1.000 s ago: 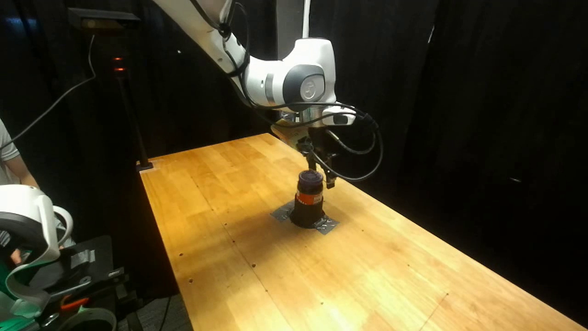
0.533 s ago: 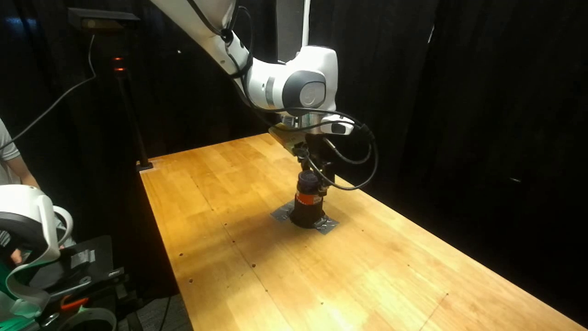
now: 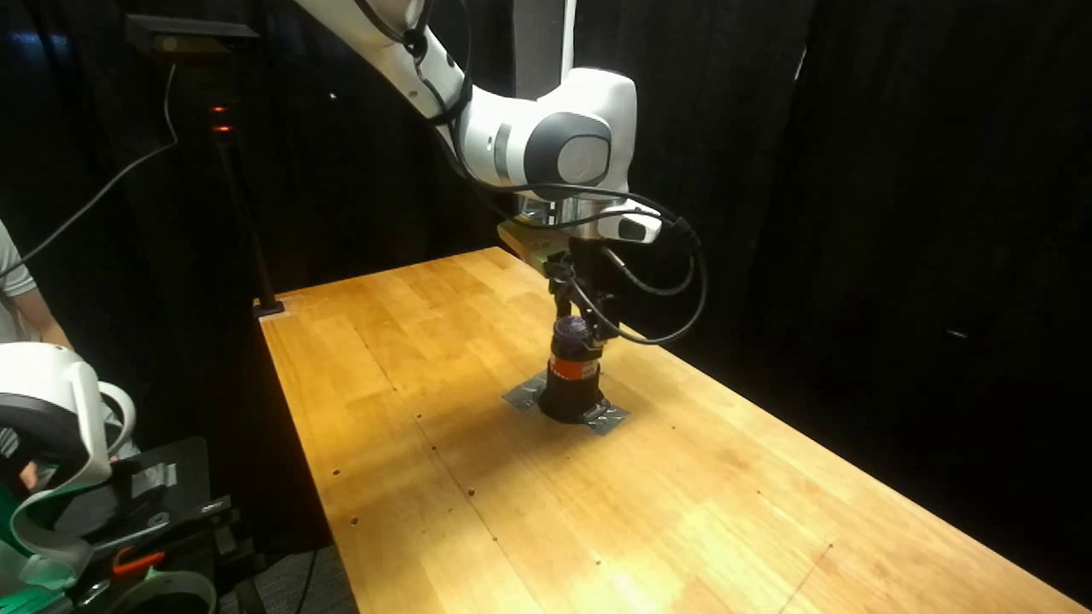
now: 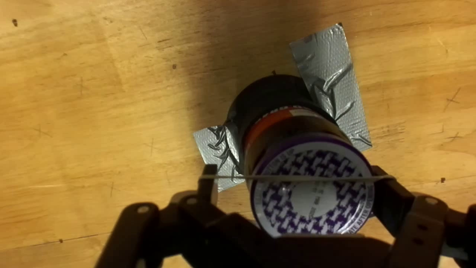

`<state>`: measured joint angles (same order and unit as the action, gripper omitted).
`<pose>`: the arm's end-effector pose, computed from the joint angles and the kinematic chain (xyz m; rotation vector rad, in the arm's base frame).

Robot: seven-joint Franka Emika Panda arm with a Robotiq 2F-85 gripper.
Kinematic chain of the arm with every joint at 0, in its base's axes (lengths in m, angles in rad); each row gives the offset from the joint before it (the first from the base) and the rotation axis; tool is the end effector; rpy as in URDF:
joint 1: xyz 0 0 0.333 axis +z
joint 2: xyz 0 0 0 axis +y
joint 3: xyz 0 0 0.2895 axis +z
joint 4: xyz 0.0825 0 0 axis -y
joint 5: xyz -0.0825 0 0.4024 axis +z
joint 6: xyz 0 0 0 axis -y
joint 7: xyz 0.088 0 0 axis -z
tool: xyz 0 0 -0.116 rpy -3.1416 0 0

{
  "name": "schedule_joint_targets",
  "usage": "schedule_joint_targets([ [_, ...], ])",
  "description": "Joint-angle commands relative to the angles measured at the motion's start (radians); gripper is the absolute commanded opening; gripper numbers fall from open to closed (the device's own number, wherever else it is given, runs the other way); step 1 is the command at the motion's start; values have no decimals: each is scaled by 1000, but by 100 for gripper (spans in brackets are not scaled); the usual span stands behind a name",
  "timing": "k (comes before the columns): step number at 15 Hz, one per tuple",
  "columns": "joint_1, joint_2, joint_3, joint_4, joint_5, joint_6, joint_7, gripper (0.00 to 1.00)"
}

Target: Put the elastic rubber on the object

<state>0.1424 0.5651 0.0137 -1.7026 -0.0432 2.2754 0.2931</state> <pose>0.6672 0.1030 0.2230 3.1134 -0.1734 0.0208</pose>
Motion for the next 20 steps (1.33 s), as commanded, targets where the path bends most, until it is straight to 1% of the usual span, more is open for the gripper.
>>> schedule_joint_targets([
  [1,-12,-59,13,-69,28,-28,-42,100],
  [7,-13,-86,15,-148,29,-5,-63,100],
  [10,-9,-106,9,-197,20,41,-53,100],
  [12,-2,-129,1,-244,9,108,-33,100],
  [13,-1,-142,-1,-269,8,143,-31,75],
  [14,1,-164,-4,-306,4,190,-25,74],
  [17,3,-234,-6,-425,-1,306,-26,51],
  [18,1,-259,-5,-465,0,336,-33,42],
  [20,3,-302,-9,-541,-4,418,-24,28],
])
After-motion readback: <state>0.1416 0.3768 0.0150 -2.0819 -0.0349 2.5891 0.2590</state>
